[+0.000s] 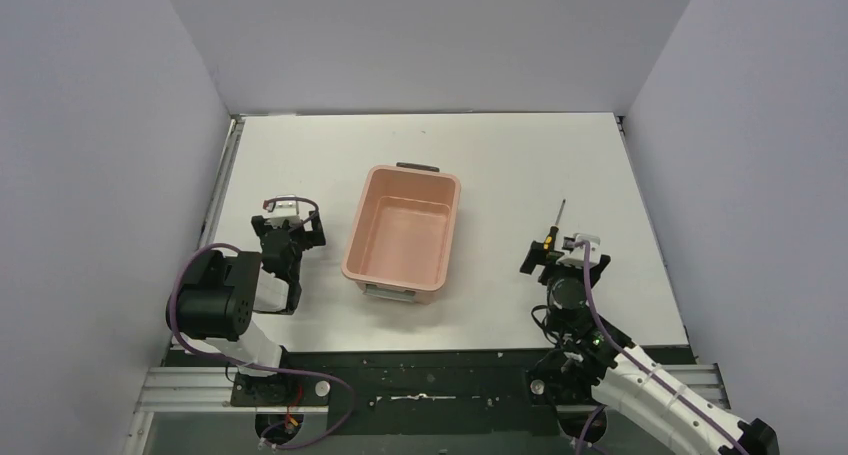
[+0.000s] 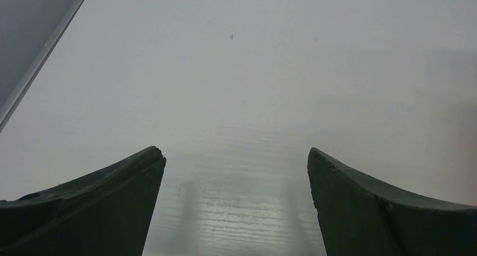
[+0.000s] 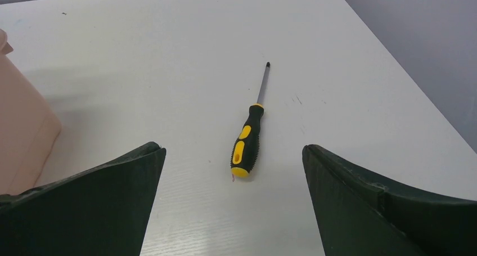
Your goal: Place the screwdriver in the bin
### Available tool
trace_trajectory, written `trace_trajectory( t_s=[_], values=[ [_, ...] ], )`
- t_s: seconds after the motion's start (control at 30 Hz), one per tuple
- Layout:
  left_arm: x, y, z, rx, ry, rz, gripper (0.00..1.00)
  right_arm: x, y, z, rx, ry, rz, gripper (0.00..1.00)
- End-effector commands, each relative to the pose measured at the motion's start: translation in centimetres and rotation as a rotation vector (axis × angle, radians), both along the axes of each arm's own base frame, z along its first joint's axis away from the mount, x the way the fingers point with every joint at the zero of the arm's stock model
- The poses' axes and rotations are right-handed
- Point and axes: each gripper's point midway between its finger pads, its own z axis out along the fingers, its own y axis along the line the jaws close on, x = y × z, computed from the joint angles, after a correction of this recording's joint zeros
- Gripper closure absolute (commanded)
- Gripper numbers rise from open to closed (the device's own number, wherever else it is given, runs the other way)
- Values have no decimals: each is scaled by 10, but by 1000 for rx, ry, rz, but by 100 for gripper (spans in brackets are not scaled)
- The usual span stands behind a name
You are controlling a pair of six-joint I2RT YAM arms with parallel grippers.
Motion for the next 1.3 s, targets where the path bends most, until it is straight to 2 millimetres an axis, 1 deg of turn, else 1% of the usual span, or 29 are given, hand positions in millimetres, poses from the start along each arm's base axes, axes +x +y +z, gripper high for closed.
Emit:
trace_trajectory(
  t_s=[0.0,0.07,0.1,0.17,0.2,0.27,0.33,0.4,0.47,0.5,0.57,0.63,0.67,0.7,0.73,0.8,0.87,0.93,1.03,1.13,1.2,1.27],
  values=[
    [4,-1,12,4,-40,-12,3,5,0,16,46,-58,-26,0],
    [4,-1,12,3,-40,-12,3,8,3,28,54,-52,-19,0],
    [4,-1,11,3,-39,-12,3,11,5,39,55,-44,-20,0],
    [4,-1,12,3,-40,-12,3,18,3,59,56,-23,-59,0],
    [4,-1,12,3,-40,-12,3,22,0,66,47,4,-86,0],
    [4,-1,11,3,-39,-11,3,34,-1,84,49,37,-98,0],
    [4,-1,12,3,-40,-12,3,52,1,98,59,85,-66,0],
    [4,-1,11,3,-39,-12,3,71,-7,102,90,167,-67,0],
    [4,-1,11,4,-39,-12,3,89,-22,96,125,270,-84,0],
    [4,-1,11,4,-38,-12,3,98,-29,91,142,319,-82,0],
    [4,-1,11,3,-39,-12,3,114,-44,71,183,429,-83,1],
    [4,-1,11,3,-39,-12,3,124,-56,43,225,545,-81,4],
    [4,-1,12,3,-40,-12,3,128,-52,29,236,601,-57,6],
    [4,-1,12,4,-40,-12,3,131,-55,12,248,655,-56,8],
    [4,-1,11,3,-39,-12,3,134,-53,-4,260,703,-37,11],
    [4,-1,11,4,-38,-12,3,137,-44,-33,285,769,10,17],
    [4,-1,11,3,-38,-12,3,135,-42,-57,300,814,11,22],
    [4,-1,11,3,-39,-12,3,130,-48,-76,291,844,-37,26],
    [4,-1,11,4,-39,-12,3,121,-52,-98,282,880,-68,34],
    [4,-1,11,3,-38,-11,3,113,-51,-120,278,929,-64,41],
    [4,-1,11,4,-38,-12,3,107,-52,-133,265,966,-70,51],
    [4,-1,12,3,-40,-11,3,102,-53,-143,258,996,-76,59]
  ],
)
